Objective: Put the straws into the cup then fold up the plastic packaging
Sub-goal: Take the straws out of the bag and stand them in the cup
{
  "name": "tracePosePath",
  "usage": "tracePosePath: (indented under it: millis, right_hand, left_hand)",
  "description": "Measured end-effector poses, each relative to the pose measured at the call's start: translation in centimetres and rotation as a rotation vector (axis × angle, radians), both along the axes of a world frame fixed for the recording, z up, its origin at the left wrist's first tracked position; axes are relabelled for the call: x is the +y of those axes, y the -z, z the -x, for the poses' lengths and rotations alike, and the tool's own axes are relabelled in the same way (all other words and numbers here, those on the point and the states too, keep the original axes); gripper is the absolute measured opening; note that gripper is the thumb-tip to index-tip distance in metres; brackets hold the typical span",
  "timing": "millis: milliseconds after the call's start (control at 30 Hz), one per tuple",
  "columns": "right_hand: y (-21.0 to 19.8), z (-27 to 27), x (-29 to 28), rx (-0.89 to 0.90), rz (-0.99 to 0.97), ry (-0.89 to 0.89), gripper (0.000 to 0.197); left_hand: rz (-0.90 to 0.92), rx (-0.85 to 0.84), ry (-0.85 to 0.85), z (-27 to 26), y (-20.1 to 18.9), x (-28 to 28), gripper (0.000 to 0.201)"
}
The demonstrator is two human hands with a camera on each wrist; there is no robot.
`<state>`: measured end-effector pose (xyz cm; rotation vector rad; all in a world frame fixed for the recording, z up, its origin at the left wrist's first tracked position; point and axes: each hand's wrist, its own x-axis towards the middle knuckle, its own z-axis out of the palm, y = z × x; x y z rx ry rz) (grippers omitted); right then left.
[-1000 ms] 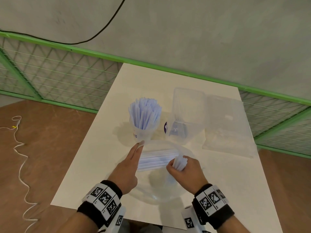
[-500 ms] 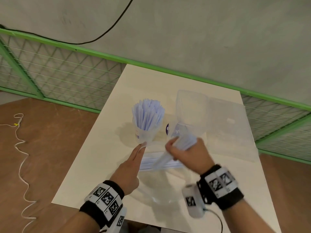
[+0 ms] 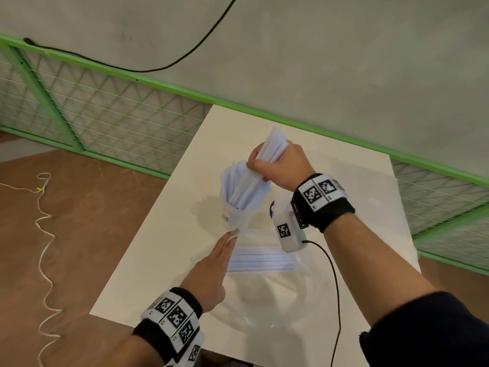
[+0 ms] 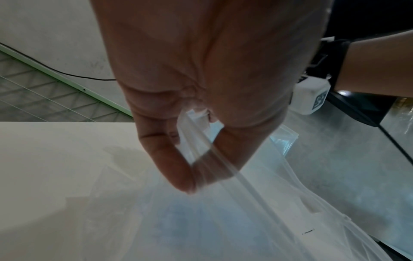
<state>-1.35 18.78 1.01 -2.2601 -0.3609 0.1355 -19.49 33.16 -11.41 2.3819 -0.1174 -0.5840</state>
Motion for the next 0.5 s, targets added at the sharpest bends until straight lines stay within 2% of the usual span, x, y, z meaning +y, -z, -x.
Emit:
tracePosePath:
  millis: [67,200,267,333,400,500]
  right_hand:
    - [1.6,-0.1,0.4,-0.016,0.055,-0.052,0.022]
    - [2.9,-0.3,0.1,-0.069,0.137,-0.114,0.078]
    - [2.5,-0.1,-0.4,-0.131,0.038,-0.069,0.096]
    - [2.0,0.7,-0.9,-0.235,-0.117,0.015,0.096]
    - [2.0,2.0,-1.3,-0.336,-0.157,0.062,0.085]
    - [3.2,4.0,-1.4,-0.435,0.063,-0.06,0.077]
  left_hand:
    - [-0.007,0.002,-0.003,0.0,-0.1,0.0,0.108]
    - [-0.018,-0.006,-0.005,-0.1,-0.2,0.1,0.107]
    - [-0.026,-0.011,0.002,-0.1,-0.2,0.1,0.106]
    - [-0.035,-0.013,0.009,-0.1,-0.1,0.2,0.106]
    - [-0.034,-0.014,0.014,-0.1,-0.2,0.2,0.106]
    - [-0.038,-0.012,0.014,-0.1,-0.5,0.1,0.106]
